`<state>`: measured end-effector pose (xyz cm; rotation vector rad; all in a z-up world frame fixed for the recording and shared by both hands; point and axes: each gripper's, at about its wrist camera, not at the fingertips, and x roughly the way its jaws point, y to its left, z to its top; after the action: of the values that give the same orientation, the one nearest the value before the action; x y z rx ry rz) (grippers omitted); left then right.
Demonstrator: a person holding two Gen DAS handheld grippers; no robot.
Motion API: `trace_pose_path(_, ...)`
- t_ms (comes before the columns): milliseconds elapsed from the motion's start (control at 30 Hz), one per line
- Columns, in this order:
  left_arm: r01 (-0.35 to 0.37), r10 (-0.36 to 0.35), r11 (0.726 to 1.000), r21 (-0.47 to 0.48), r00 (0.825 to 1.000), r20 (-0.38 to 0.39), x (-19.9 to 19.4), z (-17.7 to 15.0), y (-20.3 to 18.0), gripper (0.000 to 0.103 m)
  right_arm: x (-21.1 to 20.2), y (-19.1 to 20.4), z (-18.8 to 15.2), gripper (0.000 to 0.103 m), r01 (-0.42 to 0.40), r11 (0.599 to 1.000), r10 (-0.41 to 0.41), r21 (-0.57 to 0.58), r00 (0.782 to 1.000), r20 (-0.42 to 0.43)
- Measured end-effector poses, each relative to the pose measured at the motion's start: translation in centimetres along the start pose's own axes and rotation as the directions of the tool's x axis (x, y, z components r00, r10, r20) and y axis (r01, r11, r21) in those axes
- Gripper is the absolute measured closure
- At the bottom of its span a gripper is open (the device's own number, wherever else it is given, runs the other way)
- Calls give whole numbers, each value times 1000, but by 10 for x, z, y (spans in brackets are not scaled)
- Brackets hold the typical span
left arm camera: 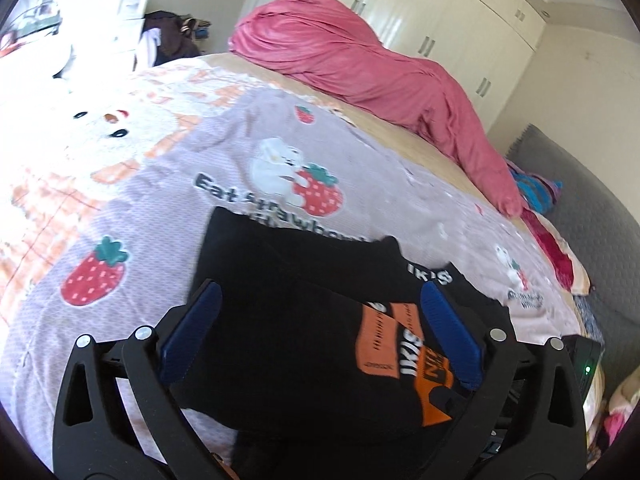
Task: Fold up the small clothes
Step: 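Grasp the folded orange cuff with the right gripper and lift it, then lay the cuff back on the shirt and open the right gripper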
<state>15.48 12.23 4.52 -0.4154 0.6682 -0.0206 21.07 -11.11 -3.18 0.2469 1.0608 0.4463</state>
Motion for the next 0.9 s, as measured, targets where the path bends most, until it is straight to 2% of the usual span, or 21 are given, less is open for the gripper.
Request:
trace_pose_path(33,-1,1,1000,-9,1000,1,-1,1,4,10,2,1,1,13,-2,1000,2,-1,1000,1)
trace_pose_path(100,-5,5,1000,-25,1000,7,-3,3,9,10,6,4,3,30,-14,1000,14,-9,1000,-7)
trace_pose_path(133,-7,7,999,-31,1000,10,-3,5,11,10,8,5,3,34,-21,1000,21,-10,1000,-12)
trace_pose_path(200,-8,9,999,-42,1000,17,-5,6,14,10,10,6,4,53,-38,999,38,-11,999,-13)
trace_pose_path(233,-8,9,999,-50,1000,18,-5,6,16,10,11,7,4,58,-48,999,48,-14,999,-15)
trace_pose_path(267,-6,7,998,-55,1000,17,-5,7,17,10,10,8,5,69,-69,998,69,-16,998,-17)
trace_pose_path(367,-7,8,998,-66,1000,15,-5,8,21,10,7,11,8,88,-77,996,77,-34,997,-5)
trace_pose_path(500,-29,30,997,-68,999,14,-7,12,28,10,-7,13,15,90,-131,991,133,-38,990,38)
trace_pose_path(600,-35,37,995,-95,999,20,-10,14,37,10,-23,22,21,91,-151,985,158,-87,984,78)
trace_pose_path(767,-45,46,995,-94,999,15,-9,16,40,10,-47,33,37,91,-157,977,178,-144,973,147)
trace_pose_path(900,-41,42,995,-88,999,11,-8,16,37,10,-71,30,47,91,-120,979,155,-164,964,215)
